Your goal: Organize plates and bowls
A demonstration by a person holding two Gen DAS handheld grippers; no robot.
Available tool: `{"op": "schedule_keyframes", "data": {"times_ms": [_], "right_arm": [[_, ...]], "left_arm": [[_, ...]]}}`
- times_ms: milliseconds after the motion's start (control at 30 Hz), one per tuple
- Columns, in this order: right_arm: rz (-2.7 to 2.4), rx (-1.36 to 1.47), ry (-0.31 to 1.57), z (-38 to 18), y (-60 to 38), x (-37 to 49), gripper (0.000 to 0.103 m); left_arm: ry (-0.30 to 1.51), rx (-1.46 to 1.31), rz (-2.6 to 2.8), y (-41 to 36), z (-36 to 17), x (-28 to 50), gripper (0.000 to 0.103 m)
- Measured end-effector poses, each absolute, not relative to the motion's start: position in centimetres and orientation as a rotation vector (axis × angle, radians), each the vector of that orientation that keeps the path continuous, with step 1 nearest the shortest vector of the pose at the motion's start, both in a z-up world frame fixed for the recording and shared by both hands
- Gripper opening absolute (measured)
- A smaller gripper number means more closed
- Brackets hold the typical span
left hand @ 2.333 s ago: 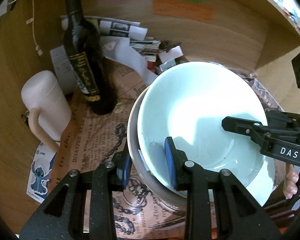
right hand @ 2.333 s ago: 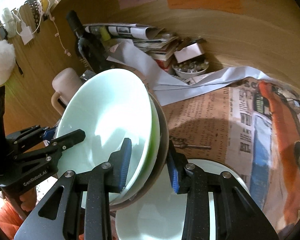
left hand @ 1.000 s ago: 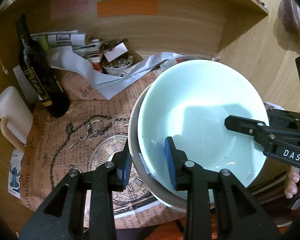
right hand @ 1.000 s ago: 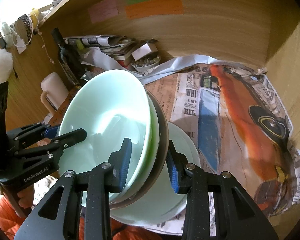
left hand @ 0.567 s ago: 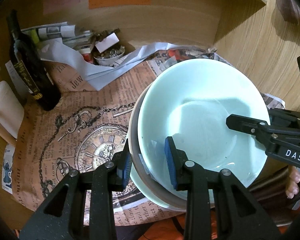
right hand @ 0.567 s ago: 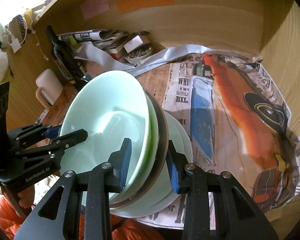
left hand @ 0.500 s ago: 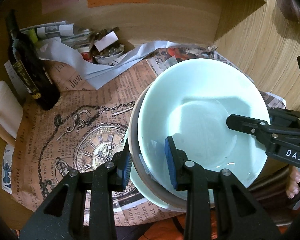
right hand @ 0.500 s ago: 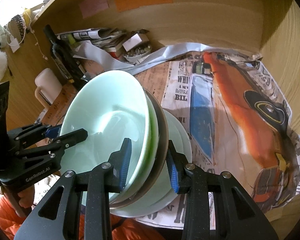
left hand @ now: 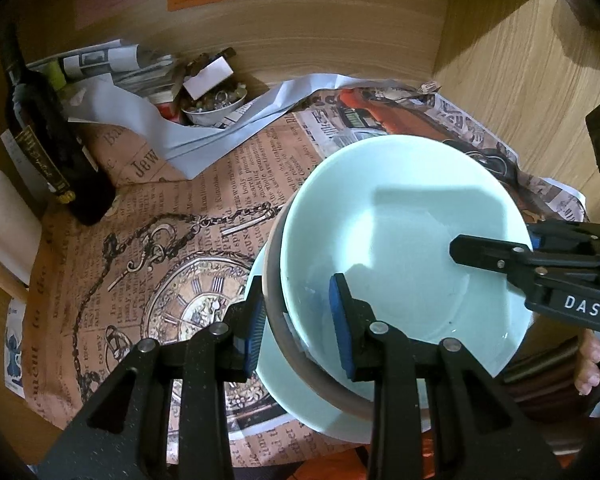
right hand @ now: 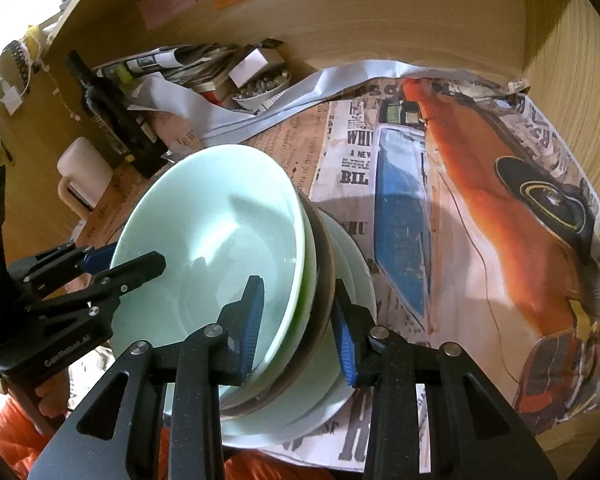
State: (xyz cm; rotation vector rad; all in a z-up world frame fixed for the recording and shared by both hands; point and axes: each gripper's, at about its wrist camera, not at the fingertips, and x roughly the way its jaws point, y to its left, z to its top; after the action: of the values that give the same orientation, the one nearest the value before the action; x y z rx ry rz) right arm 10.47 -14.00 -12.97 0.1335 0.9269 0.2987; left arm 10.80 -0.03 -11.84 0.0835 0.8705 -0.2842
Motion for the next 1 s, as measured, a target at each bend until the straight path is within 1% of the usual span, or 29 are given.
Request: {"op": "schedule_keyframes", "data": {"times_ms": [200, 267, 367, 400, 433, 467, 500, 600, 700, 767, 900, 967, 1000], "right_arm": [[0.304, 0.105, 0.904, -12.9, -13.8, 10.2, 0.033], [0.294, 0.088, 0.887, -12.7, -13.7, 10.0, 0.034], [0.272, 0.064, 0.823, -11.7, -13.8, 9.1, 0.037], [0.265, 0.054, 0.793, -11.2, -13.9, 8.7, 0.038], [0.262, 0.048, 0.769, -10.7, -13.9, 8.3, 0.043], [0.26, 0.045, 0.741, -10.3, -14.0, 7.9, 0.051], [0.254, 0.043, 0.699, -9.6, -14.0, 7.1, 0.054], [0.236, 0.025, 0.604, -8.0, -14.1, 5.4, 0.055], [0.241, 0.025, 0.525, -6.7, -13.9, 3.8, 0.057], [0.244, 0.033, 0.475, -6.0, -14.0, 2.7, 0.067], [0.254, 0.04, 0.393, -4.8, -13.9, 0.7, 0.071], [0.256, 0.041, 0.365, -4.5, -13.7, 0.0, 0.08], [0.255, 0.042, 0.348, -4.4, -13.7, -0.4, 0.082]], "left_arm": [[0.865, 0.076, -0.295, 0.1, -11.9, 10.9, 0.031], [0.826, 0.082, -0.275, 0.4, -11.6, 10.5, 0.032], [0.777, 0.093, -0.255, 0.7, -11.0, 9.9, 0.037], [0.756, 0.09, -0.251, 0.9, -10.6, 9.5, 0.042], [0.74, 0.088, -0.247, 1.0, -10.4, 9.3, 0.046], [0.714, 0.087, -0.238, 1.1, -10.0, 8.9, 0.047], [0.675, 0.087, -0.226, 1.3, -9.4, 8.3, 0.05], [0.586, 0.079, -0.215, 1.6, -8.0, 6.8, 0.059], [0.51, 0.052, -0.22, 1.9, -6.7, 5.2, 0.065], [0.457, 0.043, -0.213, 1.9, -5.9, 4.2, 0.066], [0.358, 0.025, -0.218, 2.1, -4.6, 1.8, 0.073], [0.324, 0.017, -0.224, 2.2, -4.2, 0.8, 0.076], [0.31, 0.016, -0.224, 2.2, -4.0, 0.4, 0.078]]}}
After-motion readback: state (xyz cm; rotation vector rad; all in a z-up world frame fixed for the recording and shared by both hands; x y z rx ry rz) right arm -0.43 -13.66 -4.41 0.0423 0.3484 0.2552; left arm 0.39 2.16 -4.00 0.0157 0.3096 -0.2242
